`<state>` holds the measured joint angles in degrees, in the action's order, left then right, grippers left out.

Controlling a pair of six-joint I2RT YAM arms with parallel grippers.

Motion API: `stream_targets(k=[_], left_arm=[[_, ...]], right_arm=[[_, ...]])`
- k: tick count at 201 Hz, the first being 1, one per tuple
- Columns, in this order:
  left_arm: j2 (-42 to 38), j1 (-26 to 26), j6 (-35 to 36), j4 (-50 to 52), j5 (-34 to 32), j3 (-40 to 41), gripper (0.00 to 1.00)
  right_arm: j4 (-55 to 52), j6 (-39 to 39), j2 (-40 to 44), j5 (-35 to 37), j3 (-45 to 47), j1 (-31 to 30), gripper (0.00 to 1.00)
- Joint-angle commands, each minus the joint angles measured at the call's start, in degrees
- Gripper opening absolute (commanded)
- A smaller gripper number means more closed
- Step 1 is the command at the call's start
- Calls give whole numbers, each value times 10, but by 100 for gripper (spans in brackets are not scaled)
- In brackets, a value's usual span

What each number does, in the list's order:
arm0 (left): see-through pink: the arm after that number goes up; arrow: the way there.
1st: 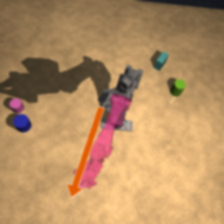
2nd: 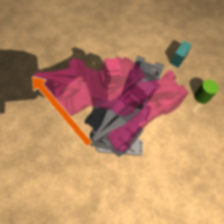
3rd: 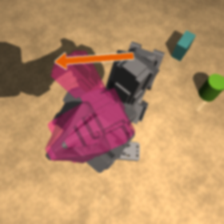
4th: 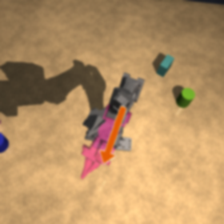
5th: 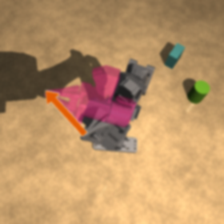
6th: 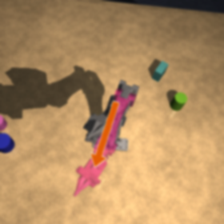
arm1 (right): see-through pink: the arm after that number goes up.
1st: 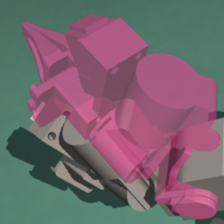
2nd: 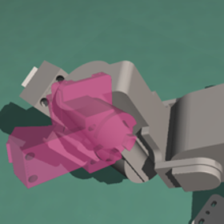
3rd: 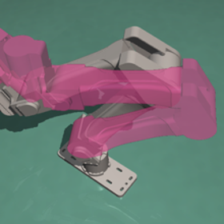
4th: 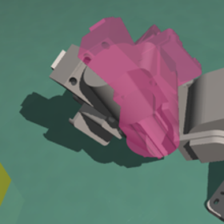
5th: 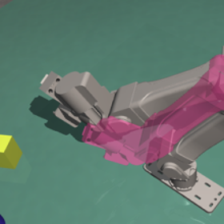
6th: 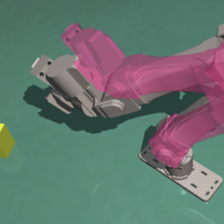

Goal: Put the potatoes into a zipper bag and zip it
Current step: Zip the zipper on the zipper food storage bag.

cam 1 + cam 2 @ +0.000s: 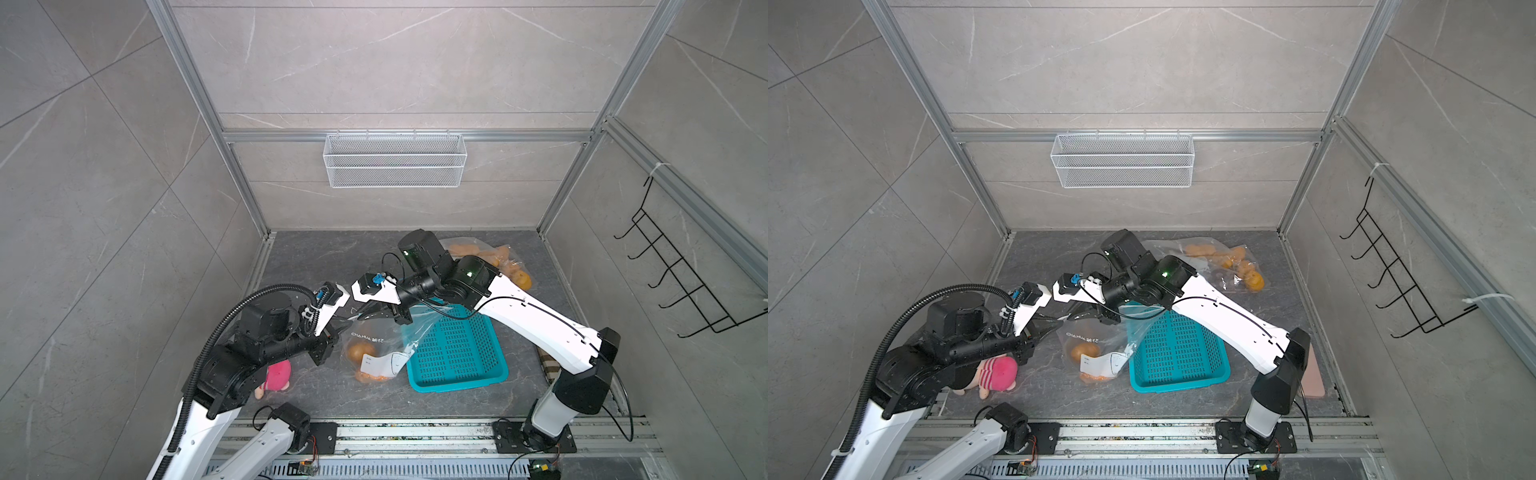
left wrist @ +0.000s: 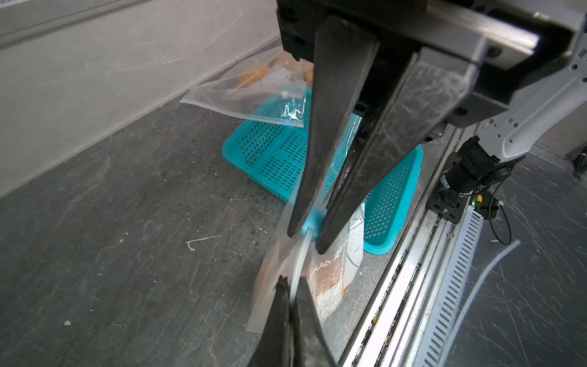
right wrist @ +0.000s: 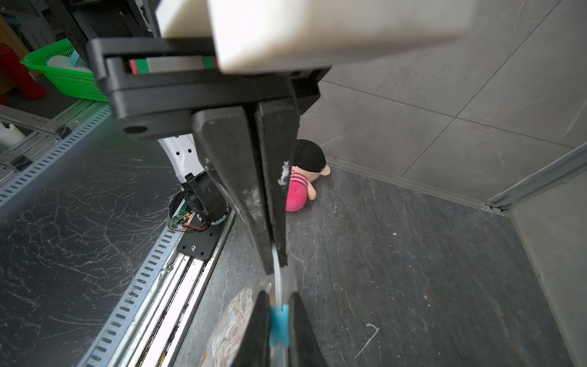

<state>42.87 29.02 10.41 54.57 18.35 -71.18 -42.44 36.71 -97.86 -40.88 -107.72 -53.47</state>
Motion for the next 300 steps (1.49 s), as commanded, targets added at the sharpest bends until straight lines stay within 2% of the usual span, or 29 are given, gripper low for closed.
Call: stream_targets(k=[1,56,118,187,300], left_arm=[[-19,-1,-15,5,-67,-32,0],[-45,-2,-25,31,-111,-86,0],[-64,-1,-48,41,-151,-101,0],[-73,-1,-73,47,-199,-99,0],[-71,-1,-73,67,-210,-99,0]], right_arm=[[-11,-1,-9,-9,-44,-1,5],[-32,-7,-38,-28,-123,-1,4],[-60,13,-33,-9,-120,0,4],[-66,36,21,26,-28,1,4],[-59,24,109,54,106,22,4]])
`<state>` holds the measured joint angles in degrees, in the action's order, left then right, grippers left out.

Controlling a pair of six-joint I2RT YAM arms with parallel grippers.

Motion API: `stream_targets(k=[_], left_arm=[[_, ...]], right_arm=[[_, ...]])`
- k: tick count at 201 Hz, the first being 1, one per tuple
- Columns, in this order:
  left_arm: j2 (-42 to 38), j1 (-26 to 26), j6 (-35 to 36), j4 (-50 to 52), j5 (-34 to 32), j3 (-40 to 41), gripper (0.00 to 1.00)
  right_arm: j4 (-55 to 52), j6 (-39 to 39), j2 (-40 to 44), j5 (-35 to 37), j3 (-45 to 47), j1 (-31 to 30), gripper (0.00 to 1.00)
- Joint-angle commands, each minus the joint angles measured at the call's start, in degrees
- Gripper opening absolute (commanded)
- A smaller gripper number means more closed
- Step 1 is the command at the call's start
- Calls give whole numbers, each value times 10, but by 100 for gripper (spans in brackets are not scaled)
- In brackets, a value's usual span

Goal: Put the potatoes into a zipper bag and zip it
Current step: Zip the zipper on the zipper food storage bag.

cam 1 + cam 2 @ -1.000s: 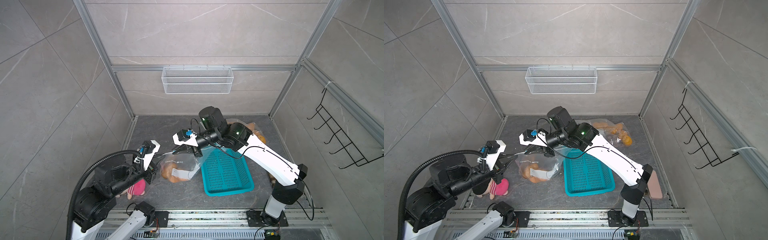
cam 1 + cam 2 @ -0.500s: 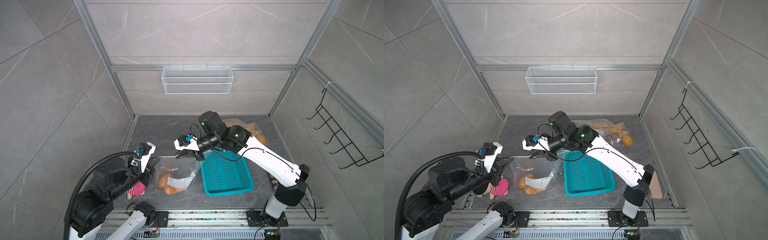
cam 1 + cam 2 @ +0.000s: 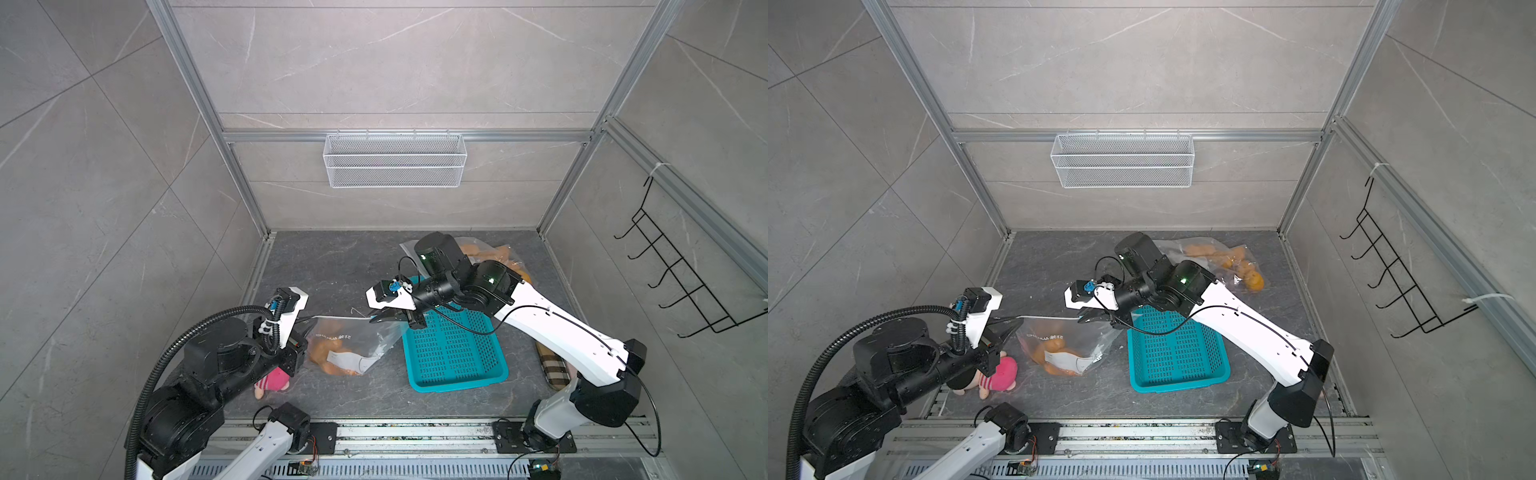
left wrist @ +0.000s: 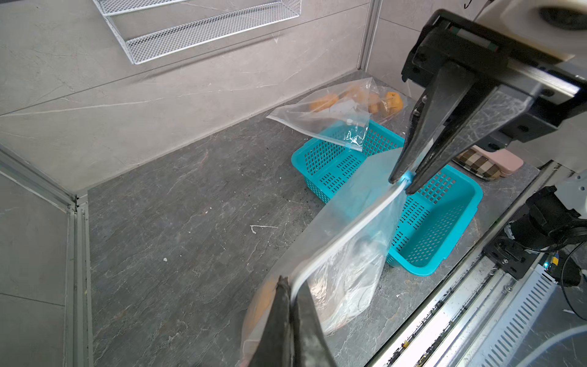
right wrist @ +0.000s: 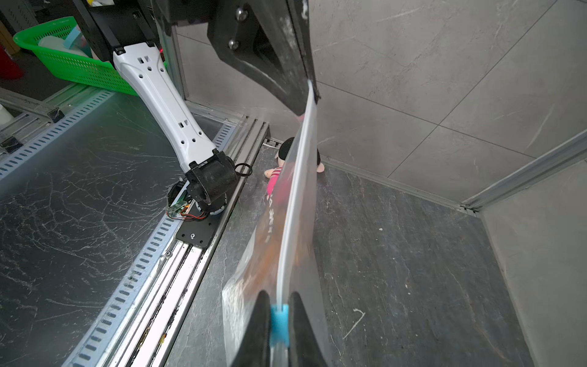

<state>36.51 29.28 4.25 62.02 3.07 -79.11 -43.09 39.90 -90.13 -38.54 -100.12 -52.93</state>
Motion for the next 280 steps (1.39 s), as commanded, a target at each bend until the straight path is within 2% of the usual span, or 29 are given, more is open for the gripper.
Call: stream_targets(k=[1,145,280], left_arm=[[-7,-4,-12,-8,-57,-19,0],[-10,-4,-1,15,-73,-29,0],[-8,-4,1,26,-82,-32,0]], right_arm=[[-51,-8,32,31,31,17,4],[-20,-61,130,93,165,40,3],[-36,-84,151,121,176,49,3]])
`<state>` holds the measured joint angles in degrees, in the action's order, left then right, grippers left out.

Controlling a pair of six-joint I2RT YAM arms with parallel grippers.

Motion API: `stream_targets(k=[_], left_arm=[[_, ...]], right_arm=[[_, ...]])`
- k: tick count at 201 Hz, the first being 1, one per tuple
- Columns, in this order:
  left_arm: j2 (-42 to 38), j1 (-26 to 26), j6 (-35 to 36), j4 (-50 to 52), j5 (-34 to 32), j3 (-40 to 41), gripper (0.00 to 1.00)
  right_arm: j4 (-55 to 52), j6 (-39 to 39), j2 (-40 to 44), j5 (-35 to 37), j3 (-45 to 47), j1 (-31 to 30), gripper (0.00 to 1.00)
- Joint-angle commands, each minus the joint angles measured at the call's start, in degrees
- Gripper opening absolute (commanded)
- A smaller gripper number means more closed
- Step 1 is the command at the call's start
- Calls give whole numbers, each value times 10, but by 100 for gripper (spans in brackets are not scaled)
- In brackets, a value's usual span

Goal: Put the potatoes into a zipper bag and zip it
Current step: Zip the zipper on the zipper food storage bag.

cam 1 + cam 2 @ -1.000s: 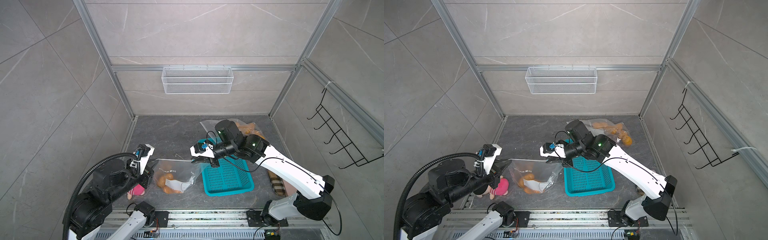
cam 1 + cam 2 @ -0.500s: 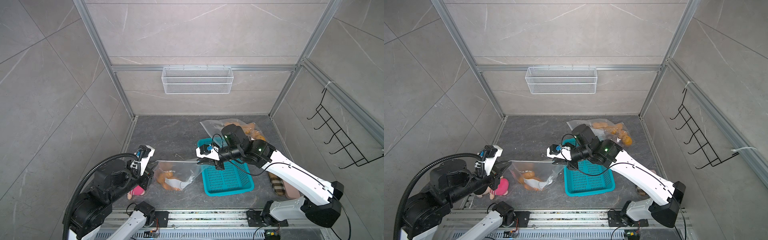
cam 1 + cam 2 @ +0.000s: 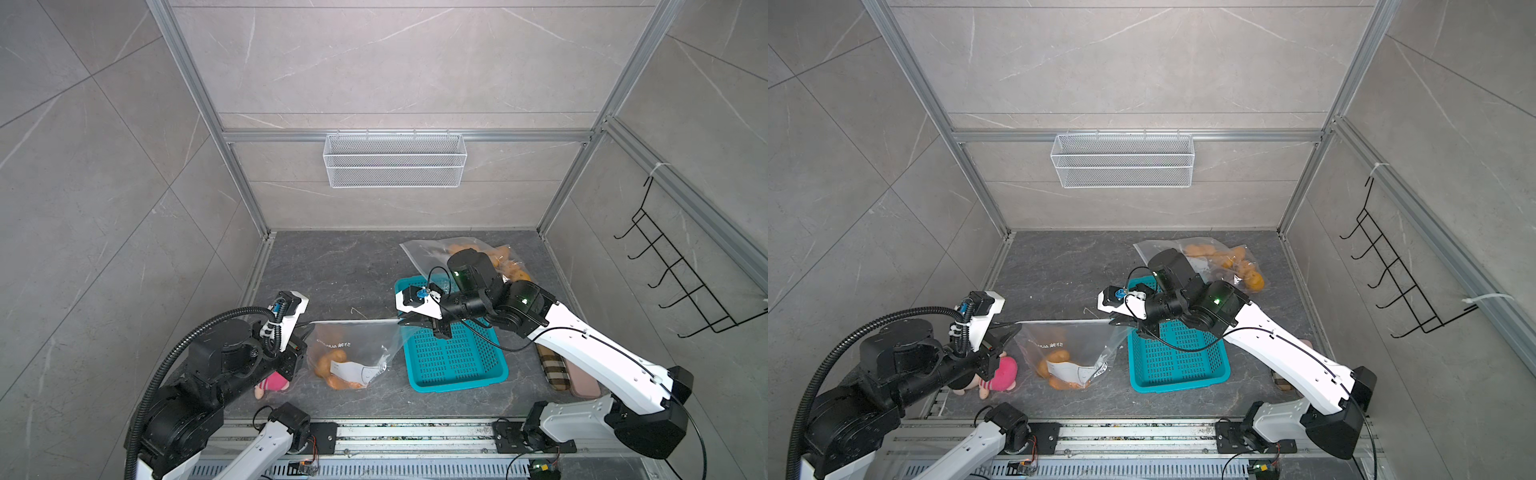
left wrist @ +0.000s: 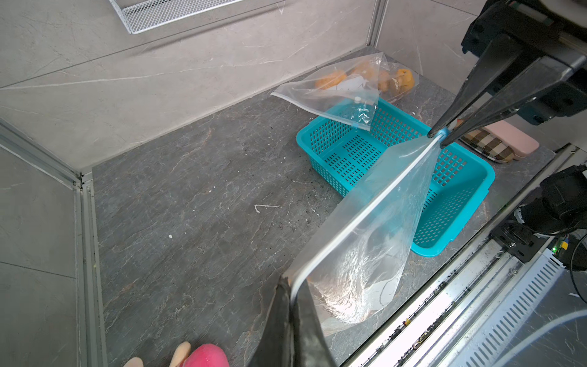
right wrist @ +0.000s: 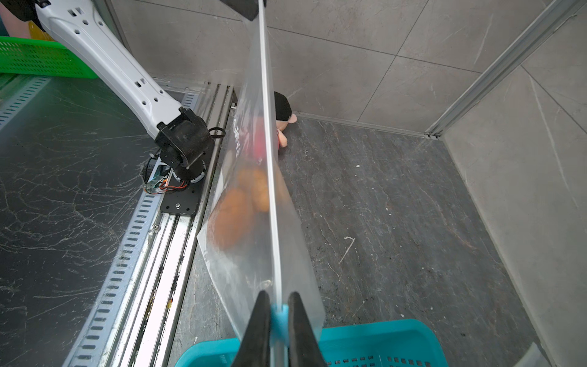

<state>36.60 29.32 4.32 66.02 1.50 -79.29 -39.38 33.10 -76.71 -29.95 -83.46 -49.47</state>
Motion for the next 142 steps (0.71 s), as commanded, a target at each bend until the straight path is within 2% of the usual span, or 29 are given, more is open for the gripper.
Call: stream_targets(k=[1,142], left_arm=[[-8,-4,1,-14,-66,-29,0],[-10,-4,4,-9,-80,-28,0]], right_arm=[[-73,-16,17,35,10,14,3],[-111,-22,28,79,8,21,2]])
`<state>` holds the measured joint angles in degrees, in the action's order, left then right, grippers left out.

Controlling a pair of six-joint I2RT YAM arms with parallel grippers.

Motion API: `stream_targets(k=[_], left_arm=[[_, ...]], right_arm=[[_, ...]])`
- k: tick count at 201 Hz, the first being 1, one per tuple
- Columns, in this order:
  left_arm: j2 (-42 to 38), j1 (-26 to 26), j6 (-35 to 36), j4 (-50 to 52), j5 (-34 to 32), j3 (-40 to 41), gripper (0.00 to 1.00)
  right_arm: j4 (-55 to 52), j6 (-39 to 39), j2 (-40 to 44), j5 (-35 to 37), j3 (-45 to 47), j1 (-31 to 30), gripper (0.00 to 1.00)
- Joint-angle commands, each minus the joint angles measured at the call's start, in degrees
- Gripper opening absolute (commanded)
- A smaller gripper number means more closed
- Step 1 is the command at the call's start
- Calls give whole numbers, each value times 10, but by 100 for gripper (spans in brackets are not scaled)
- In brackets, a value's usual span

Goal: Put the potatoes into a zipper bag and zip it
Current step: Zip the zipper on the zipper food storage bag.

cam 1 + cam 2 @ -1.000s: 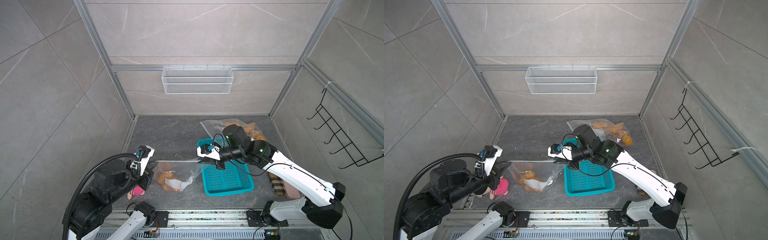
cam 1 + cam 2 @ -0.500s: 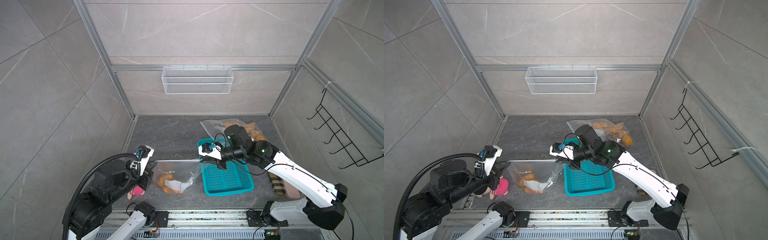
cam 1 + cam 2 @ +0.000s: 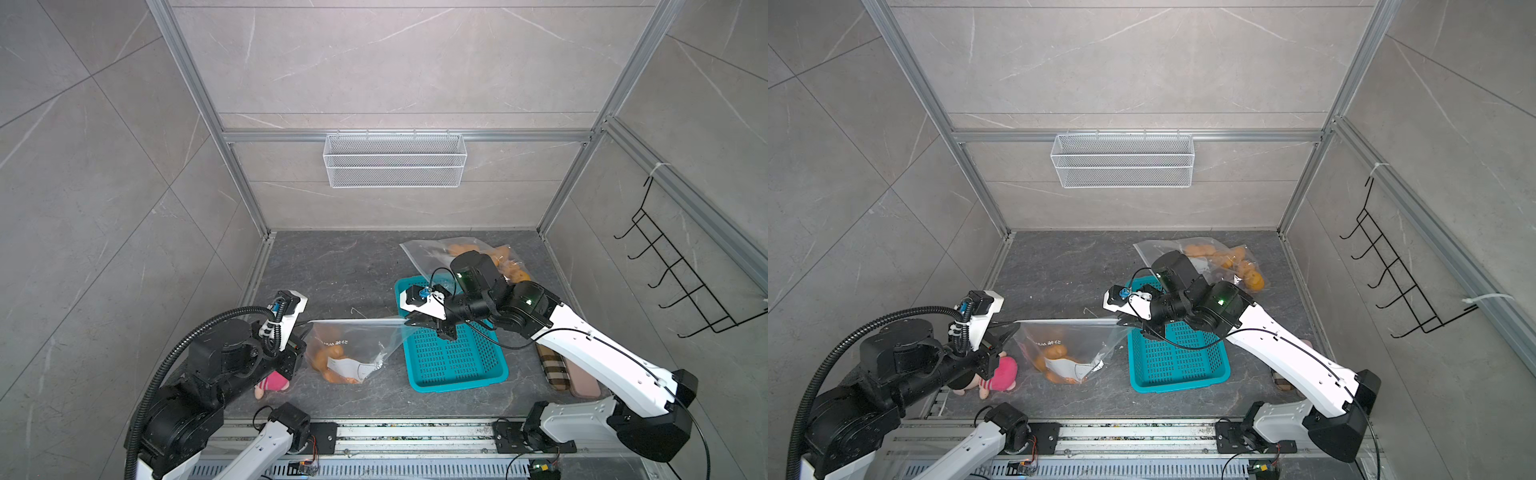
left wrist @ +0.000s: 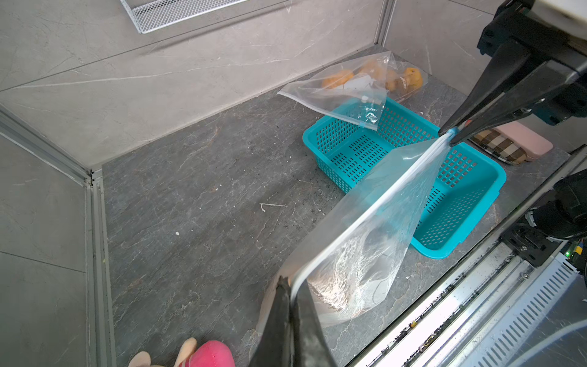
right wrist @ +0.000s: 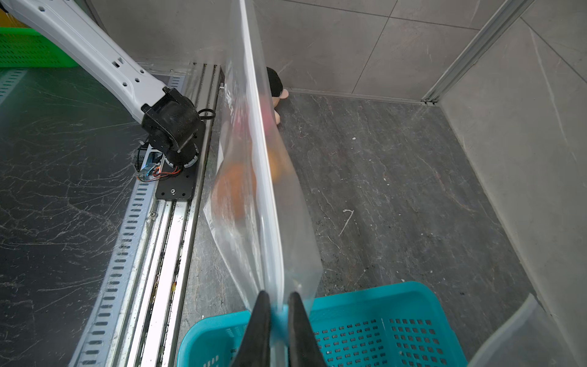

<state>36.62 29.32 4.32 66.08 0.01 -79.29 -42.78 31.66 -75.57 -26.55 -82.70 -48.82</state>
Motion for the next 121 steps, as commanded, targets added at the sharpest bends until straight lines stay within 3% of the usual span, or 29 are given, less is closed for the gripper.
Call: stream_targets(k=[1,79,121], left_arm=[[-10,-4,3,-10,-65,-28,0],[-13,-4,3,-8,-63,-26,0],[-13,-4,2,-21,-57,-16,0]], right_arm=[[-77,-7,16,45,1,14,2],[-75,-10,23,46,5,15,2],[-70,-18,10,7,-21,14,2]])
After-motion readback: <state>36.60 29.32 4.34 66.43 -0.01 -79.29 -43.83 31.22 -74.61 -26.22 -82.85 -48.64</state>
